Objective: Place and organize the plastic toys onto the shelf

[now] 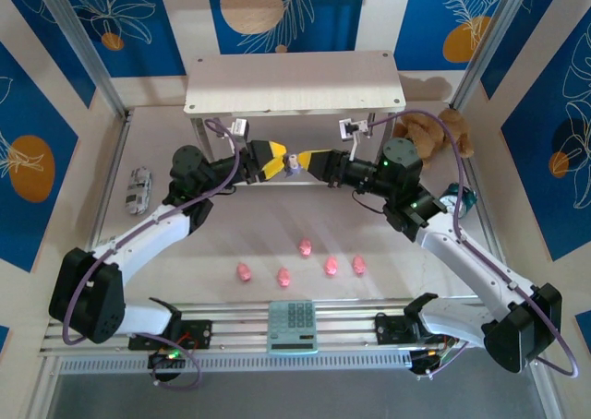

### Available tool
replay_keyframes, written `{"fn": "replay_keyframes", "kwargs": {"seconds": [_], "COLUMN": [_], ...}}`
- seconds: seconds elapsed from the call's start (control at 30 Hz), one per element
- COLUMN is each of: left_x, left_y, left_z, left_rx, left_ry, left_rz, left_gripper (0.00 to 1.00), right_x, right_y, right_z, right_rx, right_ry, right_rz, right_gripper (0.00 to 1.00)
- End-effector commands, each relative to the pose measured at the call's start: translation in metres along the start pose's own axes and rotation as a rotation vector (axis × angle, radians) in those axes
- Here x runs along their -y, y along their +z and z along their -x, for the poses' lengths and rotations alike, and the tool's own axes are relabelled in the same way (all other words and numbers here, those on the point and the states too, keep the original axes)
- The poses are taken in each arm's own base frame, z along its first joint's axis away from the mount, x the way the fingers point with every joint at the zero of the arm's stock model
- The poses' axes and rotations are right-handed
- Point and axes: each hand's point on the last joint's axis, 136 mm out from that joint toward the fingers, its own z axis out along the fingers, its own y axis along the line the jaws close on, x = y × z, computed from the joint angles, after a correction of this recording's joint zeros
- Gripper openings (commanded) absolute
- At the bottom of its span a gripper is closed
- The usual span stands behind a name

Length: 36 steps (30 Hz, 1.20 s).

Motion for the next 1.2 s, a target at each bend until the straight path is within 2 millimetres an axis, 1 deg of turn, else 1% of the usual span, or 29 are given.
{"fn": "replay_keyframes", "kwargs": {"seconds": [0.0, 0.23, 0.4, 0.47, 0.5, 0.53, 0.67, 0.83, 1.1, 1.17], "left_x": [0.02, 0.02, 0.019, 0.02, 0.019, 0.019, 0.015, 0.018, 0.024, 0.024], "left_y": [0.004, 0.007, 0.006, 0.008, 0.008, 0.009, 0.009, 0.01, 0.009, 0.009], "left_z": [-0.002, -0.012, -0.014, -0.016, -0.017, -0.017, -0.016, -0.015, -0.016, -0.016], "left_rx": [0.017, 0.01, 0.015, 0.009, 0.007, 0.008, 0.013, 0.011, 0.015, 0.011], "left_ry": [0.039, 0.021, 0.023, 0.025, 0.023, 0.022, 0.021, 0.027, 0.039, 0.047], "left_rz": [-0.078, -0.098, -0.098, -0.102, -0.103, -0.103, -0.101, -0.111, -0.14, -0.132], "left_gripper": [0.6, 0.57, 0.54, 0.5, 0.44, 0.43, 0.43, 0.41, 0.45, 0.42], "right_x": [-0.004, 0.0, 0.0, 0.001, 0.001, 0.001, -0.003, -0.003, -0.002, -0.003], "right_y": [0.001, -0.001, 0.002, 0.003, 0.003, 0.003, 0.006, 0.008, 0.013, 0.013], "right_z": [0.009, 0.017, 0.018, 0.018, 0.018, 0.019, 0.018, 0.016, 0.016, 0.015], "right_rx": [0.053, 0.12, 0.128, 0.136, 0.137, 0.138, 0.134, 0.13, 0.13, 0.129], "right_ry": [-0.015, -0.012, -0.007, -0.007, -0.006, -0.006, -0.004, -0.002, 0.003, 0.003], "right_rz": [0.003, -0.017, -0.015, -0.018, -0.019, -0.017, -0.004, -0.006, -0.007, -0.005], "right_gripper": [0.03, 0.03, 0.03, 0.03, 0.03, 0.03, 0.03, 0.03, 0.03, 0.03]}}
